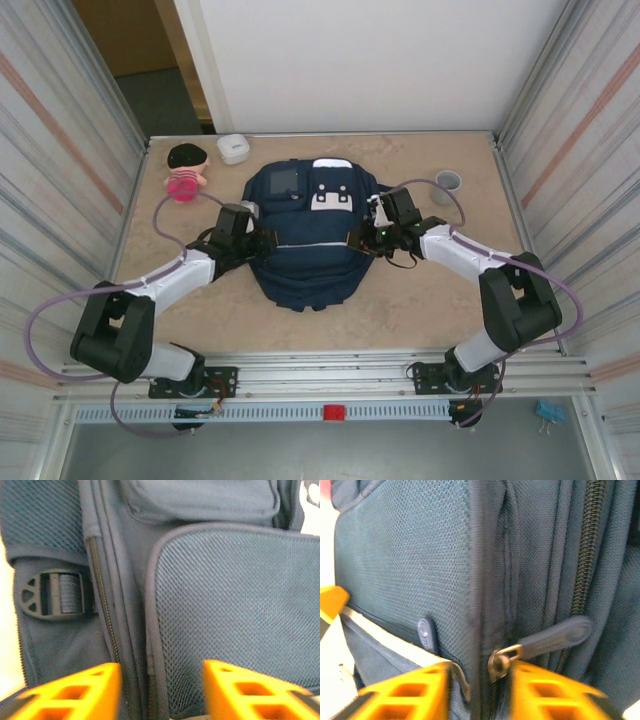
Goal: Pack books, pencil case, and school supplies into a backpack
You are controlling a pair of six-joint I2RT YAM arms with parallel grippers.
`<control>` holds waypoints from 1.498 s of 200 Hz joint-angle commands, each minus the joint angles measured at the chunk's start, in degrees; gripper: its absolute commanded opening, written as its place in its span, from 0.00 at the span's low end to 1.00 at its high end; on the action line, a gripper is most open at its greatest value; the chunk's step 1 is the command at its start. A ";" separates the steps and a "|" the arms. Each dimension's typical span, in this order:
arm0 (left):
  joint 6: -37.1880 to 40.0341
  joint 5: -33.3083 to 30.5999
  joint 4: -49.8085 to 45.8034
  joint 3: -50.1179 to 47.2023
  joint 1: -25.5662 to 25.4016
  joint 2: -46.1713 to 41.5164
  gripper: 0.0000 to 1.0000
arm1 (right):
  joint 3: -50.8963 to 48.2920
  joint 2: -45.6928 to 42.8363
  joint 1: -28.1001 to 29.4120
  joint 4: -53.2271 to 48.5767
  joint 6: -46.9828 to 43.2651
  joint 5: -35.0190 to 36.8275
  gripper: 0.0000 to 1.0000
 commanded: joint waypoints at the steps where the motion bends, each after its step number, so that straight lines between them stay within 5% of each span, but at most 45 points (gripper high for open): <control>1: -0.49 -3.95 -1.64 0.44 0.57 -6.49 0.66 | 4.19 -2.89 -1.30 -6.49 -3.95 3.03 0.58; 22: 1.04 -4.49 -5.17 3.48 2.39 -8.96 0.78 | 9.75 -1.24 -3.15 -11.94 -7.06 4.97 0.66; 69: 4.09 6.19 -6.04 9.56 9.46 1.86 0.78 | 17.13 9.86 -5.07 -12.41 -10.36 0.88 0.68; 141: -0.94 8.95 4.24 2.94 6.29 12.53 0.46 | 6.00 14.45 -4.62 -3.75 -7.81 1.56 0.41; 201: -6.82 1.88 10.18 -5.86 -0.88 11.39 0.39 | -3.82 6.44 -4.86 -1.07 -6.43 4.74 0.44; 219: -6.28 0.51 8.28 -4.57 -1.81 9.49 0.44 | -3.02 3.80 -4.87 -2.44 -6.67 5.10 0.53; 264: 4.68 -13.99 -5.08 4.77 -3.67 -7.49 0.79 | 5.58 -9.77 -6.98 -12.59 -12.08 12.33 0.67; 270: 7.31 -15.42 -5.96 5.56 -3.78 -10.37 0.82 | 7.09 -11.68 -7.67 -13.81 -13.32 13.30 0.77; 273: 8.66 -16.51 -6.15 5.83 -3.84 -11.45 0.84 | 7.75 -12.52 -8.03 -14.15 -13.89 13.78 0.96; 275: 9.41 -17.09 -6.23 5.98 -3.88 -12.55 0.85 | 8.07 -13.12 -8.31 -14.37 -14.23 13.92 1.00; 299: 18.94 -25.30 -4.05 4.56 -4.16 -23.29 0.94 | 10.60 -20.71 -11.45 -15.43 -19.06 17.87 0.99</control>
